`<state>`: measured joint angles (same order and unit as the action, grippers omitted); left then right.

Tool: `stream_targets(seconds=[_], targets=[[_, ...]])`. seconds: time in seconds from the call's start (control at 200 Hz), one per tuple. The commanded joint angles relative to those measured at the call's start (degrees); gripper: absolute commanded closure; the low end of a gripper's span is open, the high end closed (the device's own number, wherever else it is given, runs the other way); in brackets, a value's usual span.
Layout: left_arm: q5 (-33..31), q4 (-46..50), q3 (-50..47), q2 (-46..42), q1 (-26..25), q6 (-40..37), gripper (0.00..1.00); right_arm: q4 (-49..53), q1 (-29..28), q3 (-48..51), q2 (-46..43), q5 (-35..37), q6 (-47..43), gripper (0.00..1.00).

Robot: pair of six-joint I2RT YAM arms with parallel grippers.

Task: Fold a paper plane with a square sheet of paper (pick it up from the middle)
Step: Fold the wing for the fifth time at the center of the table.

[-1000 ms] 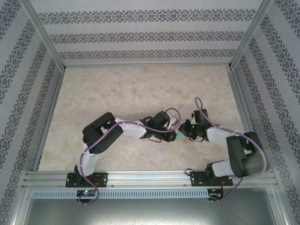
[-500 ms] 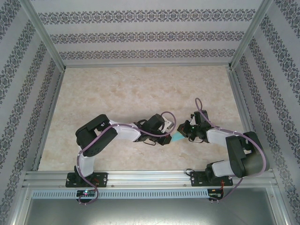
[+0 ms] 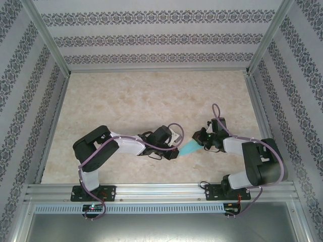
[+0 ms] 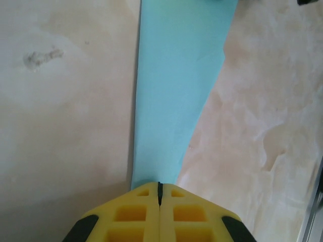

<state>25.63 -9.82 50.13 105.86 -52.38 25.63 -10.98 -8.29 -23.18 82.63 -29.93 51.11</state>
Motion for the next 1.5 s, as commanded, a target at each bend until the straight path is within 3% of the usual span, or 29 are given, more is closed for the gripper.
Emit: stream_targets(seconds=[0.0,0.54,0.839,0.989,1.149,1.494], targets=[[-1.81,17.81,-4.81,1.73,0.26,-1.69,1.00,-1.74,1.73,-0.20,0.76,0.47,-0.67,1.00],[-0.86,19.33,-7.93,-3.40,0.57,-1.47,1.00,-7.80,6.22,0.96,4.56,-3.34,-1.90,1.00],[1.61,18.36,-5.42,-5.65,0.52,-0.18,0.97,-4.13,6.36,-1.43,1.48,-4.75,-3.05,1.00],[2.49,18.66,-1.52,-8.06,0.46,0.47,0.89,5.98,6.41,-4.32,-3.94,-3.38,-7.26,0.97],[1.80,20.97,2.43,-10.51,0.48,-0.33,0.76,15.35,6.45,-6.41,-8.42,-3.20,-10.67,0.83],[-3.13,28.58,7.58,-11.60,-0.24,-7.05,0.52,24.83,6.45,-7.58,-16.08,-3.38,-14.10,0.66]])
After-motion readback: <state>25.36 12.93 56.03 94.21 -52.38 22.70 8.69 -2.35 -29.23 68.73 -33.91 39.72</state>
